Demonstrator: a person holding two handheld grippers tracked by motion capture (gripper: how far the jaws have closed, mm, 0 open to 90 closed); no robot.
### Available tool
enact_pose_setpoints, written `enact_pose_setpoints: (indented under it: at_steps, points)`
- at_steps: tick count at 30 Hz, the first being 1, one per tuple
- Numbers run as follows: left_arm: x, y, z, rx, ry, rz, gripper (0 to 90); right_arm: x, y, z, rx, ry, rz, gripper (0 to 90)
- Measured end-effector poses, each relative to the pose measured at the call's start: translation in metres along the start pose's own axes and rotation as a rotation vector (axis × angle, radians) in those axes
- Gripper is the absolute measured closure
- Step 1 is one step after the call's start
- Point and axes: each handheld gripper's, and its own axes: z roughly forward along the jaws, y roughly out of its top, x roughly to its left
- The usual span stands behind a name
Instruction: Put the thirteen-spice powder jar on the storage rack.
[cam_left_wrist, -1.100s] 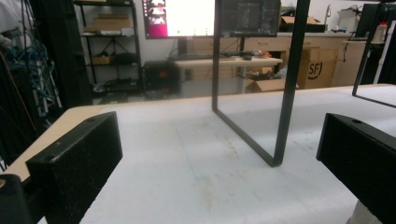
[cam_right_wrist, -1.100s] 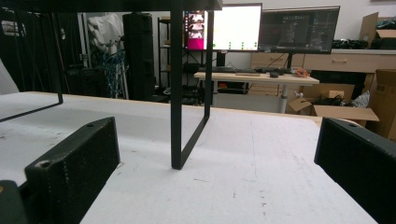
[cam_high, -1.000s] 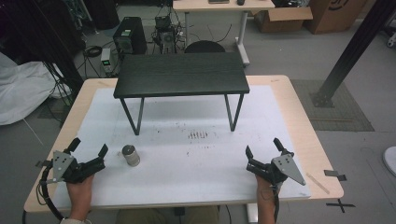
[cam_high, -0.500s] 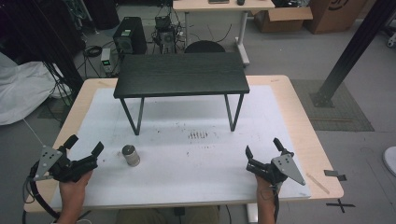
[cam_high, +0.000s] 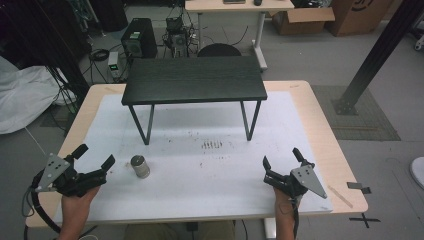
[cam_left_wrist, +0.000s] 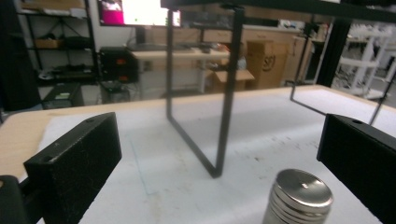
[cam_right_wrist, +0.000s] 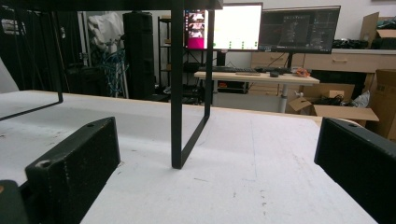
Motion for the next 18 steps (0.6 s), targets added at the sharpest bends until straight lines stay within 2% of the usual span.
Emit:
enact_pose_setpoints:
  at_steps: [4, 6, 8, 18]
  points:
    - [-0.007, 0.000, 0.004, 0.034, -0.050, 0.016, 0.6, 0.000, 0.000, 0.000, 0.000, 0.000, 0.000, 0.0]
    - [-0.009, 0.000, 0.004, 0.038, -0.055, 0.020, 0.6, 0.000, 0.000, 0.000, 0.000, 0.000, 0.000, 0.0]
    - [-0.014, -0.001, 0.007, 0.060, -0.071, 0.045, 0.6, 0.000, 0.000, 0.000, 0.001, 0.000, 0.000, 0.0]
    - [-0.027, -0.007, 0.017, 0.113, -0.115, 0.088, 0.8, 0.000, 0.000, 0.000, 0.001, 0.001, -0.001, 0.0]
